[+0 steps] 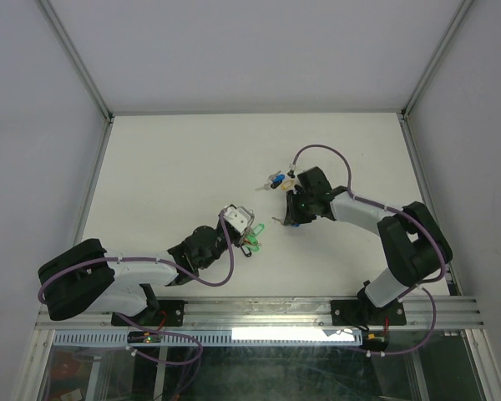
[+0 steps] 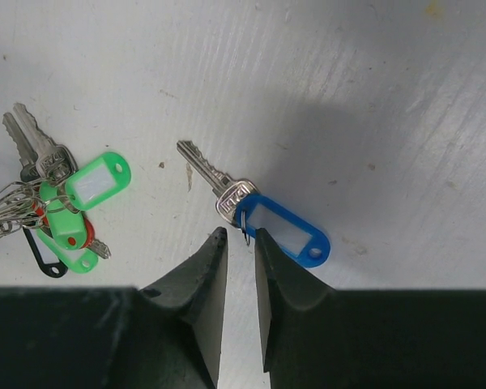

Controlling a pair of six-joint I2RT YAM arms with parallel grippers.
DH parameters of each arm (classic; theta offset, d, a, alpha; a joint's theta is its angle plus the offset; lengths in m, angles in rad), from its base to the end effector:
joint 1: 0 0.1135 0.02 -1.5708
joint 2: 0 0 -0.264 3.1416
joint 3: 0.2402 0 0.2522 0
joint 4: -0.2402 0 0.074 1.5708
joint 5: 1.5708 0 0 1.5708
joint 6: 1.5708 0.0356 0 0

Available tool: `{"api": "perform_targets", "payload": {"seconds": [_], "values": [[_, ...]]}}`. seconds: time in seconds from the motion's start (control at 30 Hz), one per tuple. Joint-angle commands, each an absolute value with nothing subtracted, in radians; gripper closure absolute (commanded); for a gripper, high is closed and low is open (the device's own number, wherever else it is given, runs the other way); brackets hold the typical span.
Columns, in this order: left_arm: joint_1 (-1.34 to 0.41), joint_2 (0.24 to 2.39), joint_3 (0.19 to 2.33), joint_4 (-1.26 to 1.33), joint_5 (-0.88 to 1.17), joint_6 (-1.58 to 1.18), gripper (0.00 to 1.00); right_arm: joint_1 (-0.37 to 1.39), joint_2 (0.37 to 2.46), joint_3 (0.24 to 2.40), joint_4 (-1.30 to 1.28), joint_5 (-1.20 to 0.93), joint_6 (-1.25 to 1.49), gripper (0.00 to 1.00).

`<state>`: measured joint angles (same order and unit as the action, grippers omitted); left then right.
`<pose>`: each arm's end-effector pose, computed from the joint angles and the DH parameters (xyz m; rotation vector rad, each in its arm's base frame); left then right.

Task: Put the keys on the keyring

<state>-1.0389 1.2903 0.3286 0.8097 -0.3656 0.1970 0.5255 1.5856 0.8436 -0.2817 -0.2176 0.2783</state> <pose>0.1338 -0.2024 0.1844 0.7656 1.5430 -0.3097 0.2570 0.1579 0.1633 -0.4098 2.6361 0.5607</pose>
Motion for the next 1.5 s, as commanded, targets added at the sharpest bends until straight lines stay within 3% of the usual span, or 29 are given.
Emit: {"api": "perform_targets", "payload": {"seconds": [0.0, 0.37, 0.77, 1.07, 1.47], "values": [[-1.031, 1.284, 0.345, 0.880, -0.351, 0.201, 1.00, 0.522, 1.597, 0.885, -0.240, -0.229, 0.266, 0.78], [-1.031, 1.276, 0.345, 0.876, -0.360, 0.202, 1.00, 0.522, 1.559, 0.886, -0.250, -0.243, 0.237, 1.00], [-1.031, 1.232, 0.383, 0.847, -0.362, 0.210, 1.00, 0.563, 1.158, 0.785, -0.264, -0.184, 0.137, 1.00], [-1.031, 1.258, 0.423, 0.914, -0.340, 0.285, 1.00, 0.811, 0.768, 0.571, -0.061, -0.099, -0.166, 1.00], [-1.035, 1.200, 0.363, 0.939, -0.211, 0.220, 1.00, 1.106, 0.798, 0.565, 0.051, 0.167, -0.486, 1.00]]}}
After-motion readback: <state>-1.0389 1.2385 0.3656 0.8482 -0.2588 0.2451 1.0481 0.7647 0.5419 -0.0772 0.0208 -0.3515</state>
